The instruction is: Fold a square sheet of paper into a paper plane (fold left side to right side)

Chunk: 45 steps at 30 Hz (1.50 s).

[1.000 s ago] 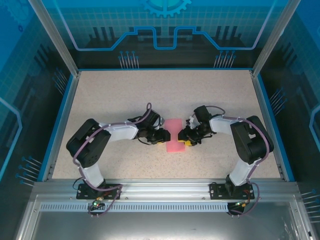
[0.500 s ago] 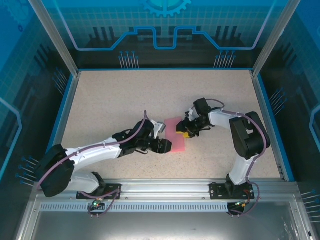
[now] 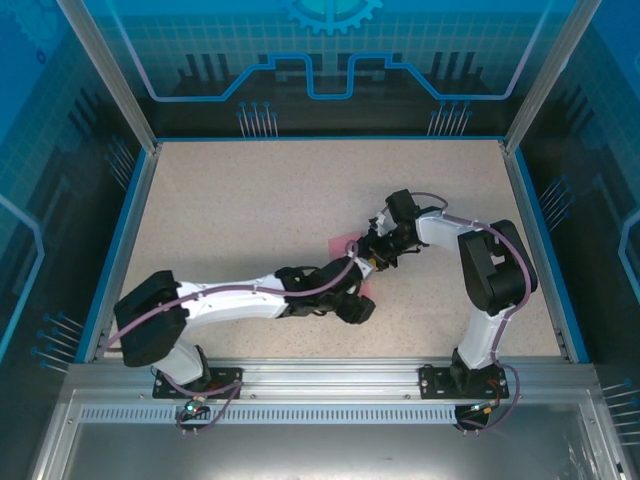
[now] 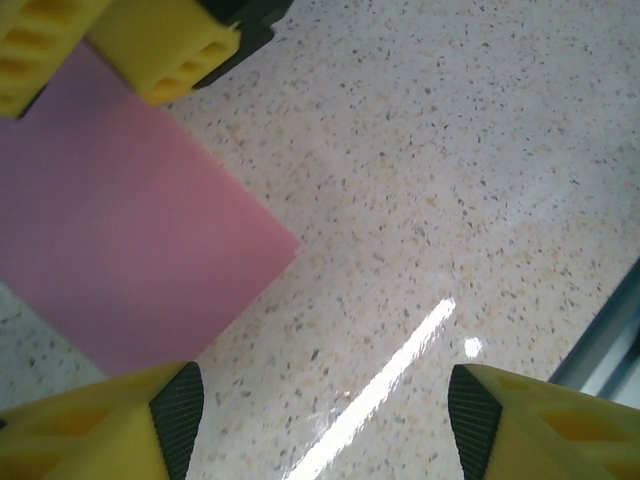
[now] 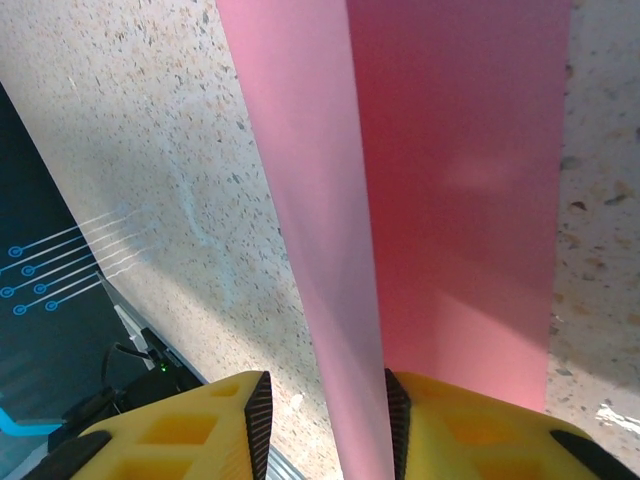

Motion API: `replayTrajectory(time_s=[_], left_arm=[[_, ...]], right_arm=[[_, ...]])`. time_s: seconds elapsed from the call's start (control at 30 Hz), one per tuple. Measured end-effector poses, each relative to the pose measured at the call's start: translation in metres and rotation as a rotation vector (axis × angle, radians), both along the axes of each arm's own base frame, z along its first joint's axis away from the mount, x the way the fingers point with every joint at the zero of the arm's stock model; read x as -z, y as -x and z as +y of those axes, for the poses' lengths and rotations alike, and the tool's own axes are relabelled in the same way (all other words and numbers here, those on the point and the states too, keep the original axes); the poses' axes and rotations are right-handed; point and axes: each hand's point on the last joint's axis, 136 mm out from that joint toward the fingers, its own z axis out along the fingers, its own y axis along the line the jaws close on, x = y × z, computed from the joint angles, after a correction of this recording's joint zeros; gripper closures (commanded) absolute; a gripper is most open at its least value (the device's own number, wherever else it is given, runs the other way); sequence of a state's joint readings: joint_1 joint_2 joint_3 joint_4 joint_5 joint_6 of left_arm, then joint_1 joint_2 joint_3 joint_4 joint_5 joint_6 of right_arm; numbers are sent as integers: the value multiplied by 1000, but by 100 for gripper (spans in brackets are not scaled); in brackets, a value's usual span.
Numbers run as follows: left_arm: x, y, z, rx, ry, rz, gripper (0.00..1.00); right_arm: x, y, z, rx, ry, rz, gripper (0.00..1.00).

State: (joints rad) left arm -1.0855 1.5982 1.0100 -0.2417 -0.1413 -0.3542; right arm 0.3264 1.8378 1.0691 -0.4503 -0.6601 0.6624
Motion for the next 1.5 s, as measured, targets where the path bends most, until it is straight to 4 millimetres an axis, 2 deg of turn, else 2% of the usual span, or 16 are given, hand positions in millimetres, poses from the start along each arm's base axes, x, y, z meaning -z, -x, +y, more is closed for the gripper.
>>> replayTrajectory(time_s=[0.13, 0.3, 0.5, 0.63, 0.8, 0.97, 1.2, 1.4, 1.5], left_arm=[[10, -5, -12, -2, -97, -55, 30], [25, -20, -16, -41, -246, -120, 30], [35, -35, -6, -90, -367, -183, 29], [44, -37, -1, -80, -418, -192, 30], [50, -37, -1, -63, -442, -196, 42], [50, -36, -2, -48, -446, -202, 66], [50, -37, -3, -45, -445, -204, 88], [45, -35, 0, -55, -427, -206, 99], [41, -34, 3, -55, -403, -197, 100]], right_arm=[[0, 1, 0, 0, 0, 7, 64], [0, 2, 0, 0, 0, 11, 64], [-1, 1, 0, 2, 0, 13, 64], [-1, 1, 0, 2, 0, 13, 64], [-1, 1, 0, 3, 1, 13, 64], [-1, 1, 0, 3, 1, 13, 64], [-2, 1, -1, 4, 15, 18, 64], [-2, 0, -2, 3, 22, 12, 63], [-2, -1, -2, -2, 20, 2, 61]])
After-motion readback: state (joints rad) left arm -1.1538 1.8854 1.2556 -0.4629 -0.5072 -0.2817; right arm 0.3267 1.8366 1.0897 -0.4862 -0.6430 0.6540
